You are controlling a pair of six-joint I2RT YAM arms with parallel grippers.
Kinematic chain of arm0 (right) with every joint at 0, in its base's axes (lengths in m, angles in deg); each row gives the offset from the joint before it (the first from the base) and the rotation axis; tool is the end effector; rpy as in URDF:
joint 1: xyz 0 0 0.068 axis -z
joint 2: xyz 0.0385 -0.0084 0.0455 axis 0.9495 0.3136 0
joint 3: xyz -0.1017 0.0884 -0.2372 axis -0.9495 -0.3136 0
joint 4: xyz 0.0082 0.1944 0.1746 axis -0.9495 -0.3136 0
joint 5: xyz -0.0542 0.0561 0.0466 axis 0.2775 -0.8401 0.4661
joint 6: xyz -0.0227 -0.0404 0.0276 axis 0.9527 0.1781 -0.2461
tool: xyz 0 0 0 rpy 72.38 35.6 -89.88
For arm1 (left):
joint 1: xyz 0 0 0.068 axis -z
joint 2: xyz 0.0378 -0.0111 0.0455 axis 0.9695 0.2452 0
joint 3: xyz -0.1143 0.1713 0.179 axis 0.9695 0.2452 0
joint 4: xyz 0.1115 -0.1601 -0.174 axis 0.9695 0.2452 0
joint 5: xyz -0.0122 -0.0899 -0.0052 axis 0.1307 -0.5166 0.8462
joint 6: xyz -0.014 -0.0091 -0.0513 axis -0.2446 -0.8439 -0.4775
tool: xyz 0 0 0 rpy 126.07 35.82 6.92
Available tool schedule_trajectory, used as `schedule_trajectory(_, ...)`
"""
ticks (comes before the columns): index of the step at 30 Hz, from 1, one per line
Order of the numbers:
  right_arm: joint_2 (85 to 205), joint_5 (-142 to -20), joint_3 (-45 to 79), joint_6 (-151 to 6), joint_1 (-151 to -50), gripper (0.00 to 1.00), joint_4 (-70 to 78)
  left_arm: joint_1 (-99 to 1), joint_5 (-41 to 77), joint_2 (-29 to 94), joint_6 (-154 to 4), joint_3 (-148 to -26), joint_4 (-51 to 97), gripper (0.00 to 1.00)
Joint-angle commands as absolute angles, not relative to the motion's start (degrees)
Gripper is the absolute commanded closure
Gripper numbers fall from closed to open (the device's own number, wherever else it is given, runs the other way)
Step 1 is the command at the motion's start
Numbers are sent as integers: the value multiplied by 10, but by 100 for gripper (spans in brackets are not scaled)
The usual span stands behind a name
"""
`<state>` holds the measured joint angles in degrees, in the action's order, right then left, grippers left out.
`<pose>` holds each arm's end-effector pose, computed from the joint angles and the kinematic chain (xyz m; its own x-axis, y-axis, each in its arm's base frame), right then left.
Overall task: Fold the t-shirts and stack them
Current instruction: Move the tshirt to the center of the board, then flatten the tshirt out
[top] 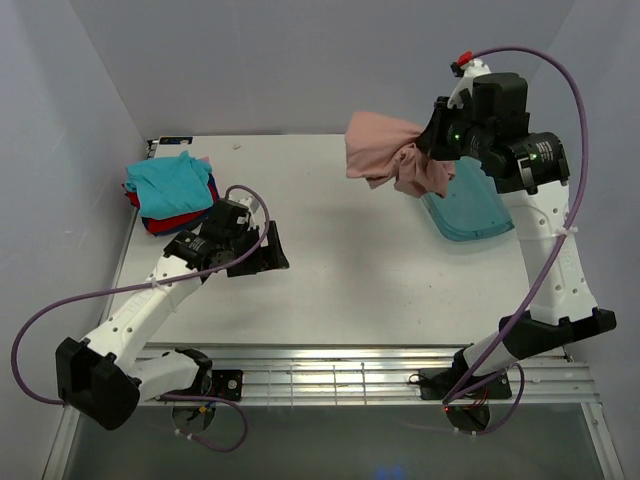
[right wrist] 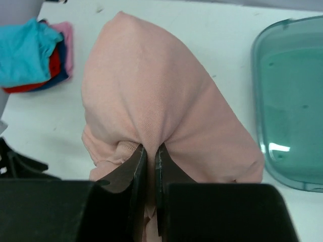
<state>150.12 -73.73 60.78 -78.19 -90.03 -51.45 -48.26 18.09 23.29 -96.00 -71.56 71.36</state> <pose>0.2618 0.0864 0.5180 -0.4301 0.0863 -0.8987 -0.2244 0.9540 0.1990 0.1981 -0.1090 0.2852 -0.8992 -0.1247 -0.4193 0.0613 0.9131 -0.4030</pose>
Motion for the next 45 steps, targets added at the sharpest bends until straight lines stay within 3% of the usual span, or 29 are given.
schedule_trajectory(1,1482,-830,549,-830,-930,92,-514,-481,203,187,-976,-707,705,2)
schedule_trajectory(3,1445,-833,470,-841,-947,75,-499,-481,206,172,-985,-702,704,2)
schedule_trajectory(4,1433,-826,373,-844,-953,61,-490,-481,203,167,-988,-696,704,2)
schedule_trajectory(5,1419,-818,323,-845,-962,40,-472,-481,197,163,-992,-694,704,2)
schedule_trajectory(8,1374,-779,172,-845,-983,29,-455,-481,192,146,-1009,-681,702,2)
schedule_trajectory(12,1332,-745,88,-839,-1019,29,-434,-481,186,136,-1022,-666,699,2)
schedule_trajectory(17,1311,-796,46,-827,-1099,43,-390,-481,186,140,-1038,-655,695,2)
schedule_trajectory(19,1321,-797,39,-827,-1133,45,-365,-481,192,138,-1046,-653,694,2)
schedule_trajectory(28,1504,-741,114,-840,-1298,42,-306,-481,207,90,-1084,-630,699,2)
schedule_trajectory(33,1594,-674,148,-845,-1309,40,-286,-481,216,58,-1092,-626,722,2)
schedule_trajectory(45,1689,-709,138,-835,-1314,41,-248,-481,248,-6,-1100,-624,793,2)
